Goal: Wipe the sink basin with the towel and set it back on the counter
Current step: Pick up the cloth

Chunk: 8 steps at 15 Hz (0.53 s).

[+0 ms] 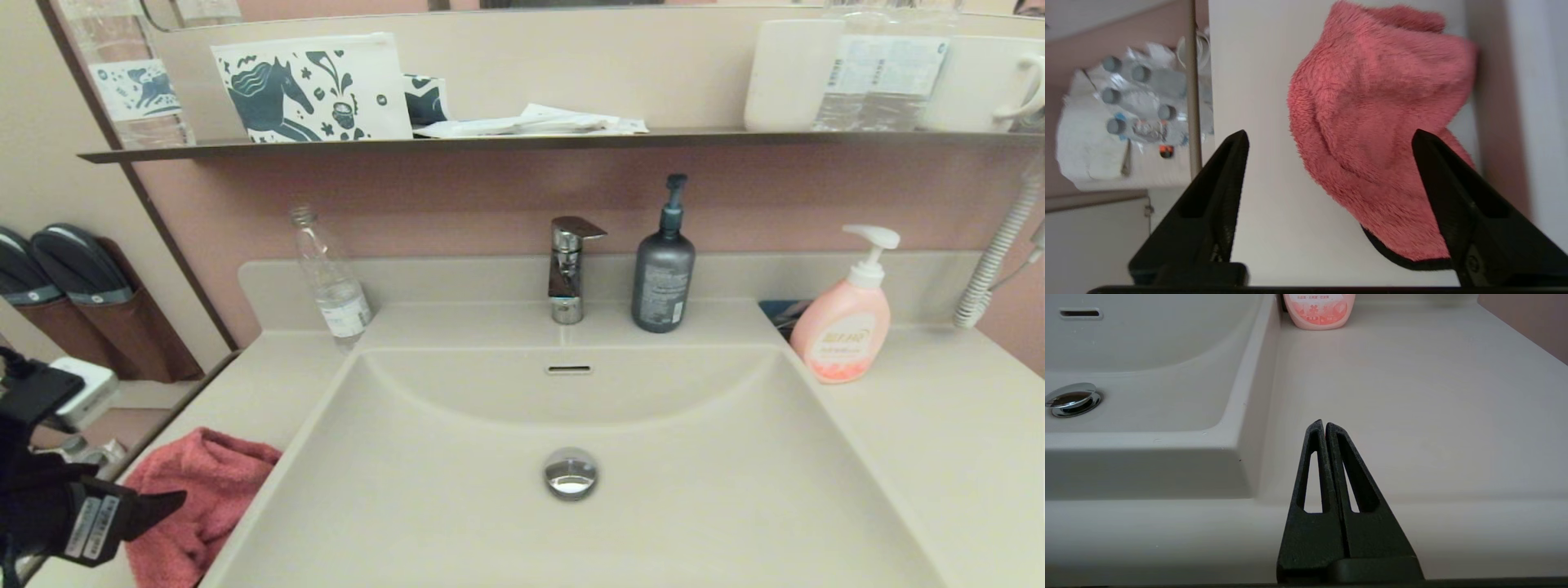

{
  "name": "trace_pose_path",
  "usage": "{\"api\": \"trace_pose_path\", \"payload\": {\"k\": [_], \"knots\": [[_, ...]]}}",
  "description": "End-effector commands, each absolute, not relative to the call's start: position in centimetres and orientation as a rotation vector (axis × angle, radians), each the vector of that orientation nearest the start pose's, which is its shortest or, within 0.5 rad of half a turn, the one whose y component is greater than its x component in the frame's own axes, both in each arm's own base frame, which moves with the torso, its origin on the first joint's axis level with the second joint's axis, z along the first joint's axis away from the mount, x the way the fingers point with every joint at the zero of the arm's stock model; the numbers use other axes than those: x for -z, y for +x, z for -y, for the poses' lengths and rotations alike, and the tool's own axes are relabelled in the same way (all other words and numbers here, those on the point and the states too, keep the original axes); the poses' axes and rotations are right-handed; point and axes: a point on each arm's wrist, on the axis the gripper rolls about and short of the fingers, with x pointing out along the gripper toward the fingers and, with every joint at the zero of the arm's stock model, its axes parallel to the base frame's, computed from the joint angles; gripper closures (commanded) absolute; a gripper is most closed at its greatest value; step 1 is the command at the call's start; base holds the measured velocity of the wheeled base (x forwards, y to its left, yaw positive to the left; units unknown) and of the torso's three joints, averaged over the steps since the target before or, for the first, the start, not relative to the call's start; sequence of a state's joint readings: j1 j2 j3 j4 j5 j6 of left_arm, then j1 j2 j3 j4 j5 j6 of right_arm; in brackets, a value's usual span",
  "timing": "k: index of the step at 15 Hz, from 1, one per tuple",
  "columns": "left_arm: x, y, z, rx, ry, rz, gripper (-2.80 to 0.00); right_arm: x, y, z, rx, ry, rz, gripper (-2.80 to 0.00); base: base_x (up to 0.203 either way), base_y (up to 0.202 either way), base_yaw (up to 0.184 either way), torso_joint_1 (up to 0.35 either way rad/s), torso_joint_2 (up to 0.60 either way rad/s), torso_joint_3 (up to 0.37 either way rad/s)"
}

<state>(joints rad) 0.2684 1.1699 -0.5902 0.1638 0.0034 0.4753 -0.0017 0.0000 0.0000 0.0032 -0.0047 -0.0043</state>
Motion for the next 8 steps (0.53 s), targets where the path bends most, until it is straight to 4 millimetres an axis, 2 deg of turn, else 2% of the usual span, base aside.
{"api": "trace_pose_path", "payload": {"k": [1,3,8], "knots": [[-16.6,15.0,-4.9,-0.053,0.292,-0.831,-2.80,-7.5,-2.3,0.0,0.006,-0.005,-0.005,0.00,0.000,0.000,0.000,0.000,0.00,0.000],[-16.4,15.2,-5.8,-0.009,0.221,-0.822,-2.80,-7.5,-2.3,0.0,0.006,-0.005,-0.005,0.00,0.000,0.000,0.000,0.000,0.00,0.000],[-15.8,15.7,-6.2,0.120,0.120,-0.818,-2.80,-7.5,-2.3,0.0,0.006,-0.005,-0.005,0.00,0.000,0.000,0.000,0.000,0.00,0.000]]}}
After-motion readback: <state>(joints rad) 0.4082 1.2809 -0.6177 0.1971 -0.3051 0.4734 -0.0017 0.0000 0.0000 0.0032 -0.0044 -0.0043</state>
